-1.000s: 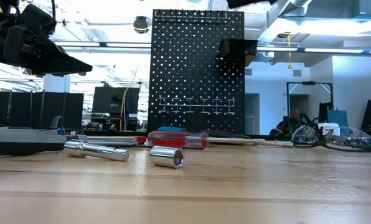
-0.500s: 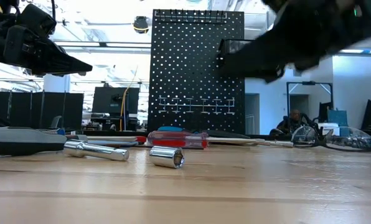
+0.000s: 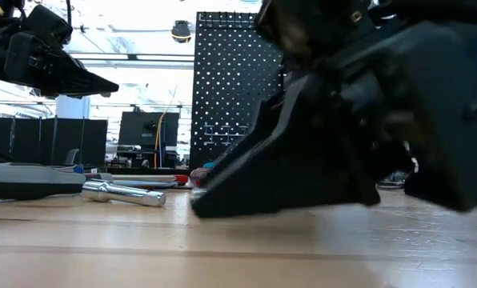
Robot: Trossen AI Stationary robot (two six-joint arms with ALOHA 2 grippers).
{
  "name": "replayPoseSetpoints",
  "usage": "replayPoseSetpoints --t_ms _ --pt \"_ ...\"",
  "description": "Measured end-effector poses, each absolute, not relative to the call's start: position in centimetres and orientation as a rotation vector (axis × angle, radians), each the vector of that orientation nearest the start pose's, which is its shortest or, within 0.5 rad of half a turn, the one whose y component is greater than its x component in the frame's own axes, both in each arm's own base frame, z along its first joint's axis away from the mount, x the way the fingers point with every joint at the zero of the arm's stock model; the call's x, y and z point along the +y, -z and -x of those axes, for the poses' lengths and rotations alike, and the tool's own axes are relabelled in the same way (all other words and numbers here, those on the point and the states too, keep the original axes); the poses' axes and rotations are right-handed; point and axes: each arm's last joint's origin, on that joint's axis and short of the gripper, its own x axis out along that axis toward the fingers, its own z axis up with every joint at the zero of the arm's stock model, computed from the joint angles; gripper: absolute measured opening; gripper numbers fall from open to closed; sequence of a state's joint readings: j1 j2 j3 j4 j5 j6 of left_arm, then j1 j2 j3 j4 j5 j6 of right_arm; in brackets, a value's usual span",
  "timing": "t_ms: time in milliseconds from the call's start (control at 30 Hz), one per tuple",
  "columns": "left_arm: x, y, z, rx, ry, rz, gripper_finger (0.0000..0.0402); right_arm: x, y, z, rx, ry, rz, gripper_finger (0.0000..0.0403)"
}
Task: Hang tools onto peg board
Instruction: Put the socket into the bin of the pegboard
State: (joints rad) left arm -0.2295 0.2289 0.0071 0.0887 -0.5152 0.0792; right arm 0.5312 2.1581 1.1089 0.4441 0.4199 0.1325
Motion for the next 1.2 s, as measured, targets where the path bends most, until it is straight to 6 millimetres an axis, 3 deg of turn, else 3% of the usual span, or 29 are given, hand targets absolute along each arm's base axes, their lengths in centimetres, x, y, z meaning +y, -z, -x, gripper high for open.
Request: replayPoseSetpoints --t_ms 367,733,833,933,1200 --pt "-1.1 -15.6 -10.8 0.135 -0.28 -0.127 0.0 19.3 -8.3 -37.0 0.651 0.026 0.007 0.0247" --pt "-1.1 -15.6 -10.8 0.136 -0.28 -0.127 0.0 19.2 -8.3 -37.0 0.636 0.04 0.005 0.0087" --pt "-1.0 -15.6 -10.8 0.136 -0.28 -0.127 0.0 19.3 -9.1 -37.1 0.595 0.032 0.016 0.0062" --pt "-1.0 -15.6 -10.8 0.136 -0.28 -0.127 0.0 19.2 -11.0 -36.9 0.534 0.106 0.116 0.0062" --pt "-1.0 -15.6 -10.8 0.136 -0.281 -0.127 0.0 18.1 -21.7 -34.5 0.356 0.275 0.302 0.0062"
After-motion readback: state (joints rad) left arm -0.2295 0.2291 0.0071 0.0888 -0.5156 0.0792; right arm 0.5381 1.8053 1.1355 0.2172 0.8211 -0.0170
